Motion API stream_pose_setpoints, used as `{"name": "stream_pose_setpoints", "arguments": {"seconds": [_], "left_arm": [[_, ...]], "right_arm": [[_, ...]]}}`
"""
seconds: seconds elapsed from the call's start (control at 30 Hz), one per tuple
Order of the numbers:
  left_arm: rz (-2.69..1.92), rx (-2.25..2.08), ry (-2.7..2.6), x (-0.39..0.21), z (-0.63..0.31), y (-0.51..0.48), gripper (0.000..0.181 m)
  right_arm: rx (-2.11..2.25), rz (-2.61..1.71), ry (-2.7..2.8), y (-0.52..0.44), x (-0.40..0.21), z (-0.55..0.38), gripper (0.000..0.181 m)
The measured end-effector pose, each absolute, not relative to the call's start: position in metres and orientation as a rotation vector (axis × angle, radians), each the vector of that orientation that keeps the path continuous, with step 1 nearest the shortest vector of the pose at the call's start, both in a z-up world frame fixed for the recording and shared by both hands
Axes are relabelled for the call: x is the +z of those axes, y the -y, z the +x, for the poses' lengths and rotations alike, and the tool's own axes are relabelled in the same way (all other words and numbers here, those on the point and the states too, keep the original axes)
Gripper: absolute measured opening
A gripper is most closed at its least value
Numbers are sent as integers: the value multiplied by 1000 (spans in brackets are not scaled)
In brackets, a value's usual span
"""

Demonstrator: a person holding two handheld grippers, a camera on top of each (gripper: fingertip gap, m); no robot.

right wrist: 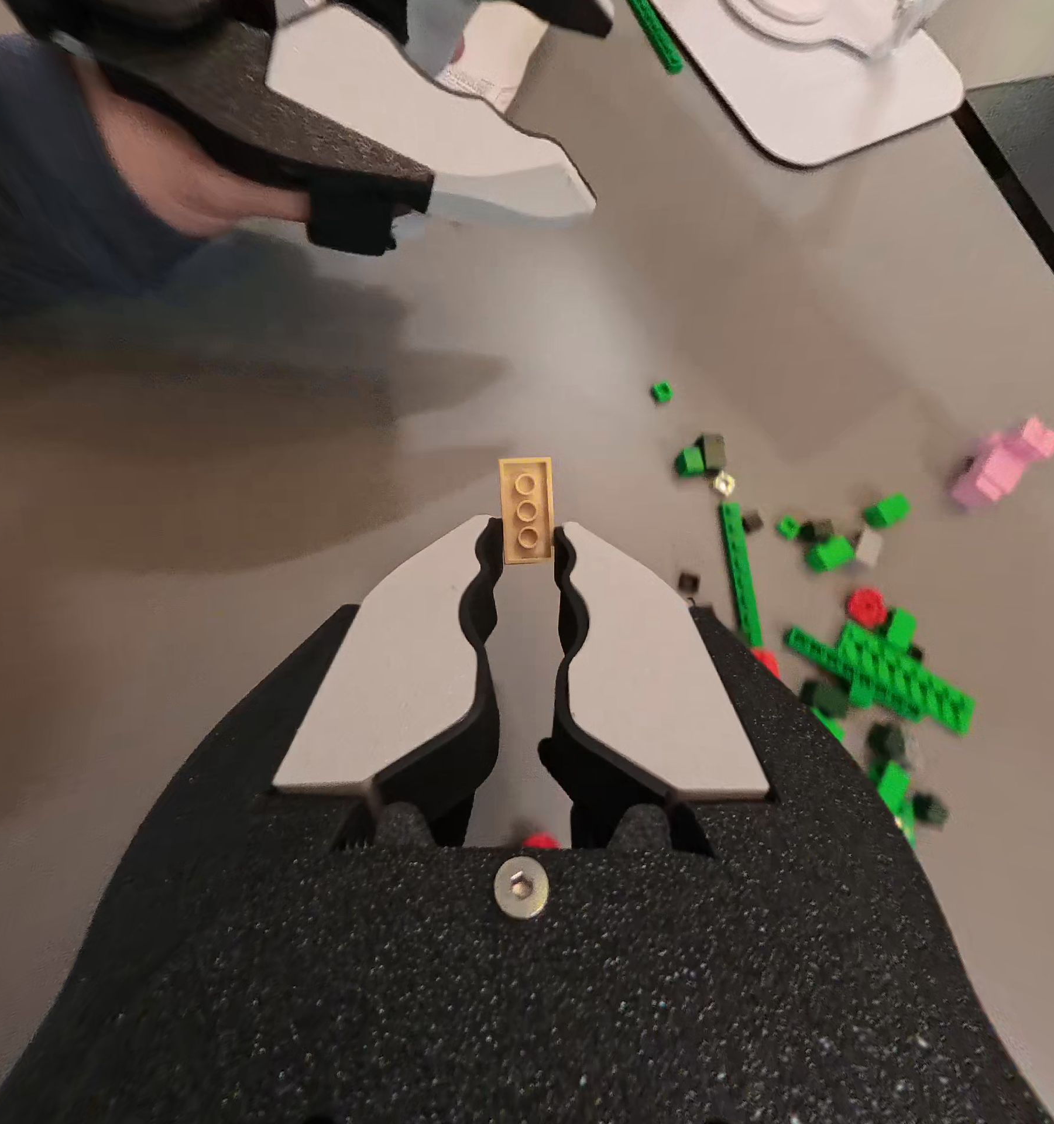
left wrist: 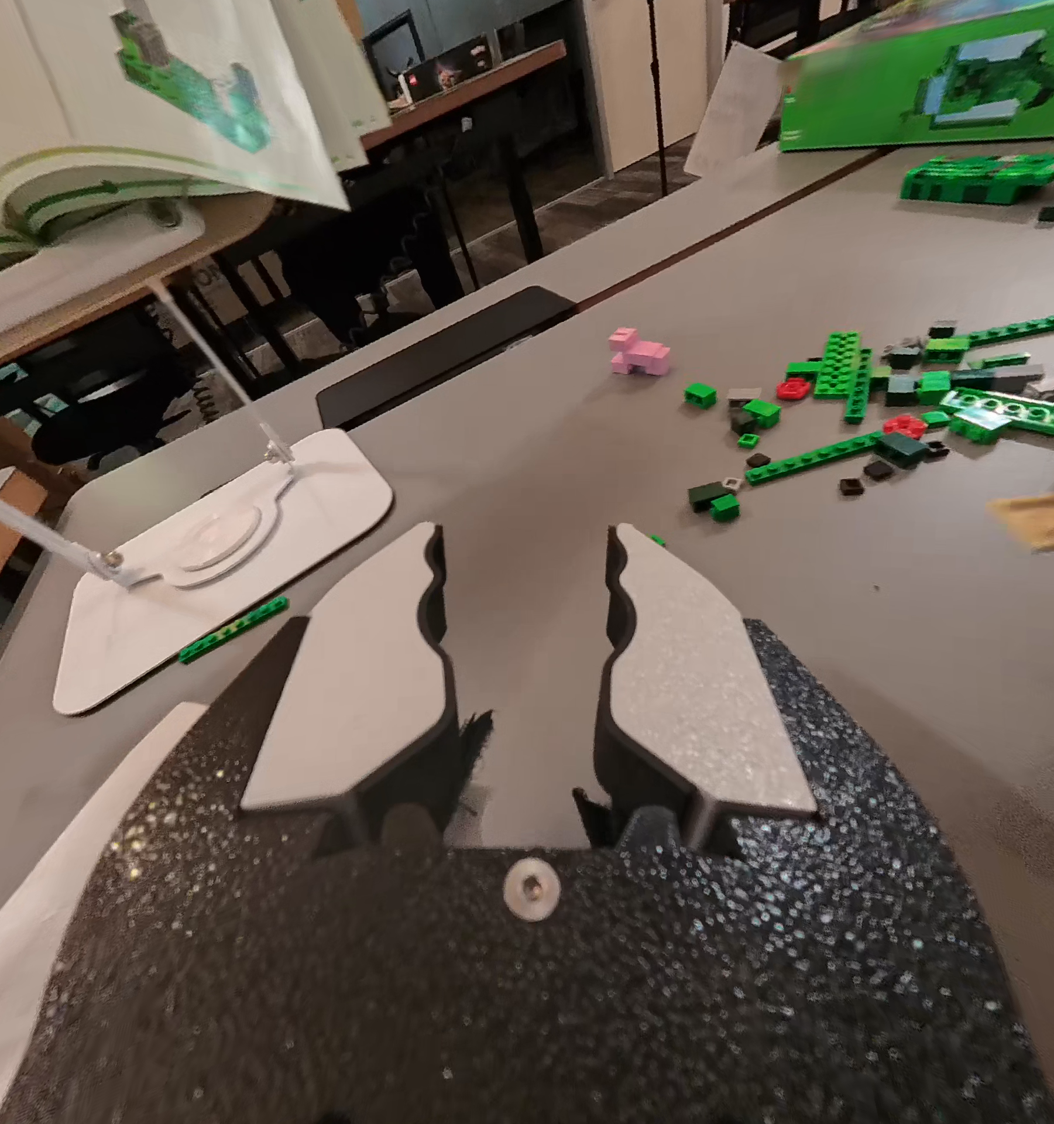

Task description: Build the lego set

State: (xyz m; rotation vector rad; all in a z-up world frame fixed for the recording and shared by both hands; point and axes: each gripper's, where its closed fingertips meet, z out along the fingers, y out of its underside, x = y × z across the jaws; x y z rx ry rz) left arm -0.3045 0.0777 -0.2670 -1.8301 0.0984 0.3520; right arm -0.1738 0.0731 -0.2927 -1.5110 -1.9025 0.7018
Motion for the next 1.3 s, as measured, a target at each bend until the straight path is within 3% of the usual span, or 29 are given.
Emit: {"name": "stream_pose_setpoints", "arguments": {"seconds": [0.33,0.43,0.93,1.3], "left_arm": [[-1774,336,20,-253,-332,-59,68],[-1783,352,38,-254,-333,-55,68],[-1980,185,204,-261,-269,-10,78],[-1911,382,91,-218,-311,-36,70]], "right_arm": [[635,-1456,1966,-77,-317,-229,16],[659,-1444,1944,-76,-317,-228,29],[768,-1098,1227,-91,-227,-223,39],[758,-1006,1121,-94,-226,-214,38]]}}
